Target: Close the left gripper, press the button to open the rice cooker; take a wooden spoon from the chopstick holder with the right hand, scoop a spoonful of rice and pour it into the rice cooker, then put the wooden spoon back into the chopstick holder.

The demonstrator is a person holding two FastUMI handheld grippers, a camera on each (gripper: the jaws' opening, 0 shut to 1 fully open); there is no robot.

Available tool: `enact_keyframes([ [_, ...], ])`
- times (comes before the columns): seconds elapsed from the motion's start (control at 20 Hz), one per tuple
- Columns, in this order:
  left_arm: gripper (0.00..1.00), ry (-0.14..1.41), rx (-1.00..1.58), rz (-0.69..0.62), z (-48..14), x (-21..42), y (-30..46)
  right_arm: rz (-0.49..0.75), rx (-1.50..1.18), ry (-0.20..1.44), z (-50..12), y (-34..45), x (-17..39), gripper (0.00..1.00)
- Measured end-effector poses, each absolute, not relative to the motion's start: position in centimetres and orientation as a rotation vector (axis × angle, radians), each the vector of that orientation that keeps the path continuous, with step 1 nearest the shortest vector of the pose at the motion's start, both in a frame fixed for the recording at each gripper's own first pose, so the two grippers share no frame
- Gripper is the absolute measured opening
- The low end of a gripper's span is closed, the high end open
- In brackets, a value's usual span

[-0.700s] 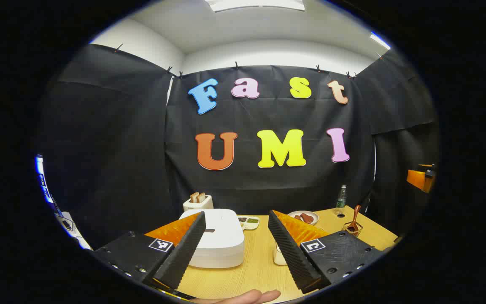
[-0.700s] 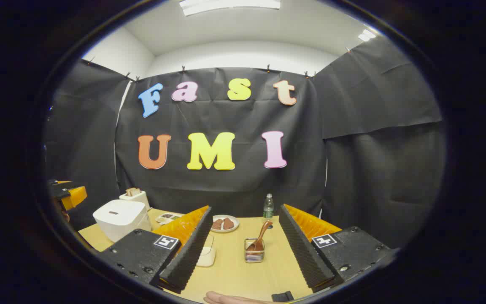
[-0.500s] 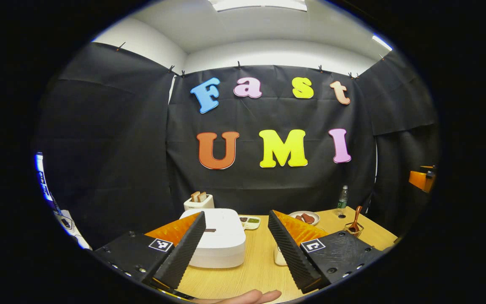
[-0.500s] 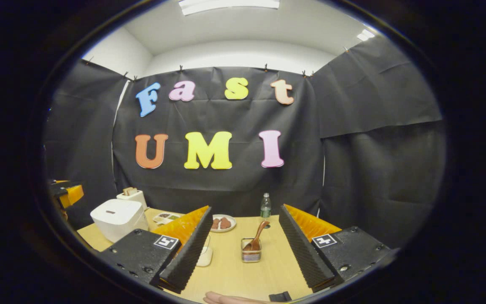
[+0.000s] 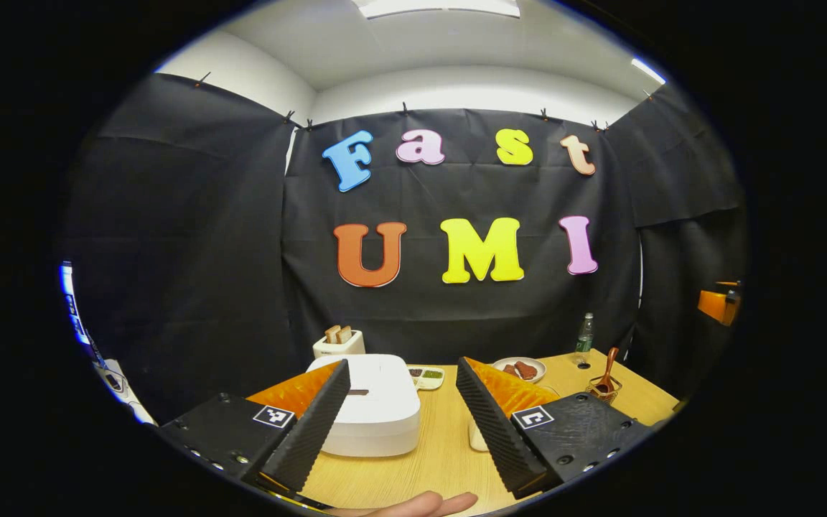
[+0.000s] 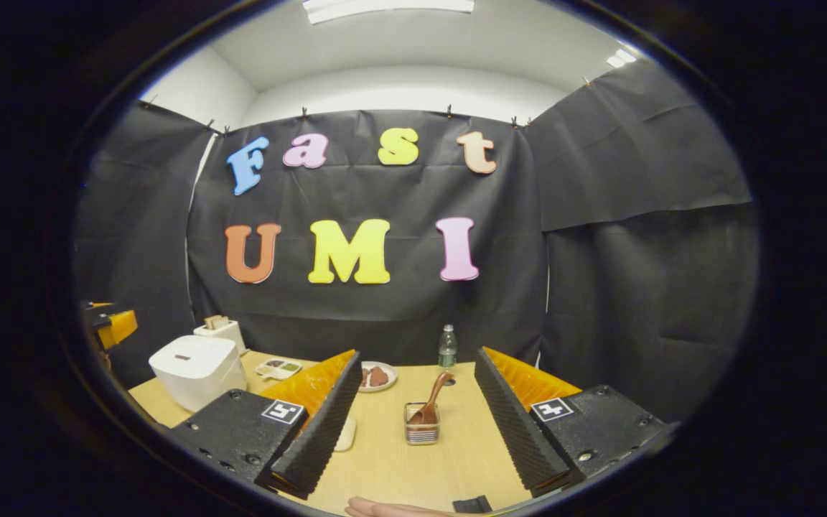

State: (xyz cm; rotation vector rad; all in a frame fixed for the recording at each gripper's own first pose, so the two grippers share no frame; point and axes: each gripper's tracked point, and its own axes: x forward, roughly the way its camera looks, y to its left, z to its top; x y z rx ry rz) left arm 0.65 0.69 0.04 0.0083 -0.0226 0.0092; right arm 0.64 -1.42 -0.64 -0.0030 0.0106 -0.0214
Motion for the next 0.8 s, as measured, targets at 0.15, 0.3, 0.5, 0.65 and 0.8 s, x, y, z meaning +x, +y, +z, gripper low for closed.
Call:
enact_keyframes([
  [0.15,0.94,-0.032,-0.032,-0.010,0.2,0.9,0.5,-0.023,-0.006,-0.005,-0.6,-1.7,0.5,0.99],
  [0.3,0.94,-0.030,-0.048,-0.001,0.2,1.4,1.3,-0.004,-0.006,-0.027,-0.5,-1.6,0.5,0.99],
  [0.5,0.85,-0.039,-0.022,0.015,-0.1,3.0,2.6,-0.004,0.001,-0.069,-0.5,-2.3,1.4,0.96],
  [0.65,0.64,-0.019,-0.051,0.005,-0.9,4.5,3.5,0.008,0.006,-0.057,-1.6,-2.1,2.8,0.96],
  [0.8,0.37,0.026,-0.096,0.027,-2.7,6.7,5.0,0.012,0.014,-0.052,-2.5,-2.3,4.1,0.99],
])
